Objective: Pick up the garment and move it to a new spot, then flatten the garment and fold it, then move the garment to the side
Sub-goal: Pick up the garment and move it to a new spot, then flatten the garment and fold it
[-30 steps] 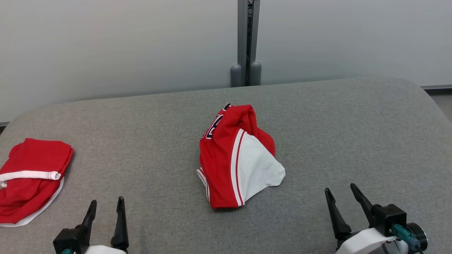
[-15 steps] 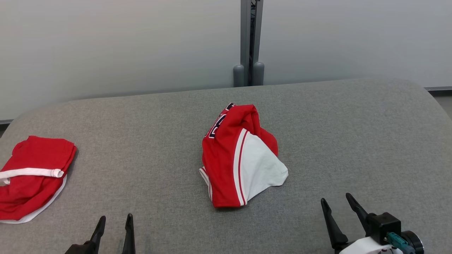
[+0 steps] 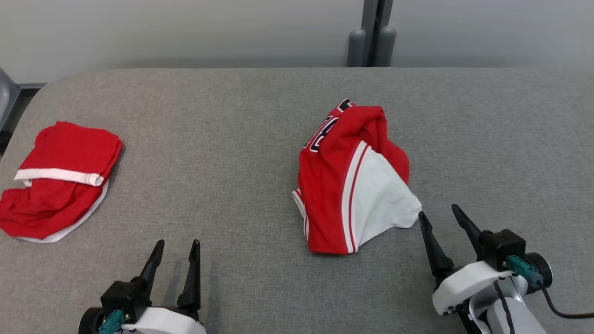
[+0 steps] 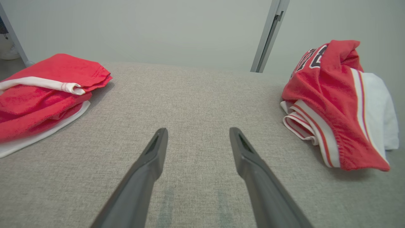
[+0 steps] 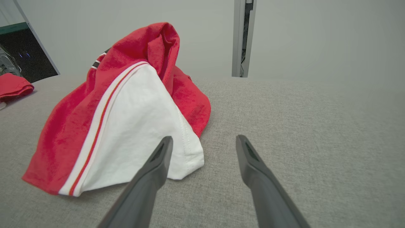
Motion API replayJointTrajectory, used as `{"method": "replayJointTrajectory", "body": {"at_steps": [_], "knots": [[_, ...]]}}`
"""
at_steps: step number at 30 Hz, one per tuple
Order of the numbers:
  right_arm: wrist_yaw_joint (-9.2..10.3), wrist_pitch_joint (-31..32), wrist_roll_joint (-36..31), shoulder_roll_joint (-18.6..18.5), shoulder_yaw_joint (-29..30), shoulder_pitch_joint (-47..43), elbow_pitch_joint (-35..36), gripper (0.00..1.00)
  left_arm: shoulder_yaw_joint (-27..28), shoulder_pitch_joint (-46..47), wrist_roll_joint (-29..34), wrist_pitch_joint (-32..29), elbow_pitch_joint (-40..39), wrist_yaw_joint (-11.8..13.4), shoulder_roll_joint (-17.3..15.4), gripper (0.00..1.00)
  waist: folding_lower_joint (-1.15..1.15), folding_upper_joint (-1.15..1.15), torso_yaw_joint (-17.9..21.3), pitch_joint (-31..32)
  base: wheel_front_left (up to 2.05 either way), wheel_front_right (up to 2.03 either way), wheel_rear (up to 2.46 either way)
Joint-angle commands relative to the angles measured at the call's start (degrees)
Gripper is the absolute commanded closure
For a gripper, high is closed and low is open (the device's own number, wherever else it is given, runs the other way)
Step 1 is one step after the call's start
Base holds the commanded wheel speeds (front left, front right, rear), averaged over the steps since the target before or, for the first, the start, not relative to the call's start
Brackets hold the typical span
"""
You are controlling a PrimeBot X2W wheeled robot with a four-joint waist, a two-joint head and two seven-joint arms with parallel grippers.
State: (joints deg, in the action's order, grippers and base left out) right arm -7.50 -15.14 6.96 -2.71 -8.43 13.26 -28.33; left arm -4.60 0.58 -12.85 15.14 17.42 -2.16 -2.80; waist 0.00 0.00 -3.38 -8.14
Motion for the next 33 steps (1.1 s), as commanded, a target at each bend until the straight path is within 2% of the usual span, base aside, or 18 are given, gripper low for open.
{"method": "replayJointTrajectory", "body": {"at_steps": [1,9,11,12,13,14,15,16,21,23,24,29,33], "knots": [[0.02,0.0,-0.1,-0.4,0.4,1.3,-1.2,0.0,-0.2,1.4,-0.3,0.0,-0.1,-0.3,-0.2,0.0,0.0,0.0,-3.1,-3.1,0.0,0.0,0.0],[0.02,0.0,0.7,-0.4,0.5,3.6,-6.4,0.0,-0.8,2.6,-0.5,0.0,-0.5,-0.4,-0.2,0.0,0.0,0.0,-5.4,-4.7,0.0,0.0,0.0],[0.02,0.0,1.4,-0.4,0.8,3.6,-7.2,0.13,-0.9,2.7,-0.5,0.0,-0.5,-0.4,-0.2,0.0,0.0,0.0,-5.5,-4.8,0.0,0.0,0.0],[0.02,0.0,1.5,-0.4,0.9,3.8,-7.3,0.24,-1.0,2.8,-0.5,0.0,-0.6,-0.4,-0.2,0.0,0.0,0.0,-5.5,-4.8,0.0,0.0,0.0],[0.02,0.0,1.5,-0.4,0.8,3.9,-7.5,0.49,-1.0,2.9,-0.5,0.0,-0.6,-0.3,-0.2,0.0,0.0,0.0,-5.5,-4.9,0.0,0.0,0.0],[0.02,0.0,1.6,-0.4,0.8,4.0,-7.7,0.57,-1.0,3.0,-0.5,0.0,-0.7,-0.3,-0.2,0.0,0.0,0.0,-5.5,-5.0,0.0,0.0,0.0],[0.02,0.0,1.6,-0.4,0.7,4.2,-7.9,0.73,-1.0,3.2,-0.6,0.0,-0.7,-0.3,-0.2,0.0,0.0,0.0,-5.5,-5.1,0.0,0.0,0.0],[0.02,0.0,1.7,-0.4,0.6,4.3,-8.1,1.0,-1.0,3.4,-0.6,0.0,-0.7,-0.2,-0.2,0.0,0.0,0.0,-5.4,-5.2,0.0,0.0,0.0],[0.02,0.0,2.6,-0.4,0.6,5.4,-6.4,1.0,-0.9,3.6,-0.8,0.0,-0.4,0.0,-0.2,0.0,0.0,0.0,-5.1,-4.8,0.0,0.0,0.0],[0.02,0.0,3.4,-0.4,1.0,5.3,-2.8,1.0,-0.9,3.1,-0.7,0.0,-0.3,0.0,-0.2,0.0,0.0,0.0,-4.8,-4.0,0.0,0.0,0.0],[0.02,0.0,4.7,-0.4,0.8,4.7,2.2,1.0,-0.9,2.6,-0.8,0.0,0.0,-0.1,-0.2,0.0,0.0,0.0,-4.6,-2.7,0.0,0.0,0.0],[0.02,0.0,7.4,-0.4,-2.8,6.7,14.8,1.0,-1.4,1.1,-0.6,0.0,0.6,-0.7,-0.2,0.0,0.0,0.0,-3.6,1.3,0.0,0.0,0.0],[0.01,0.0,8.6,-0.7,-6.7,13.2,19.8,1.0,-2.4,0.8,-0.5,0.0,1.4,-0.9,-0.2,0.0,0.0,0.0,-3.3,4.8,0.0,0.0,0.0]]}}
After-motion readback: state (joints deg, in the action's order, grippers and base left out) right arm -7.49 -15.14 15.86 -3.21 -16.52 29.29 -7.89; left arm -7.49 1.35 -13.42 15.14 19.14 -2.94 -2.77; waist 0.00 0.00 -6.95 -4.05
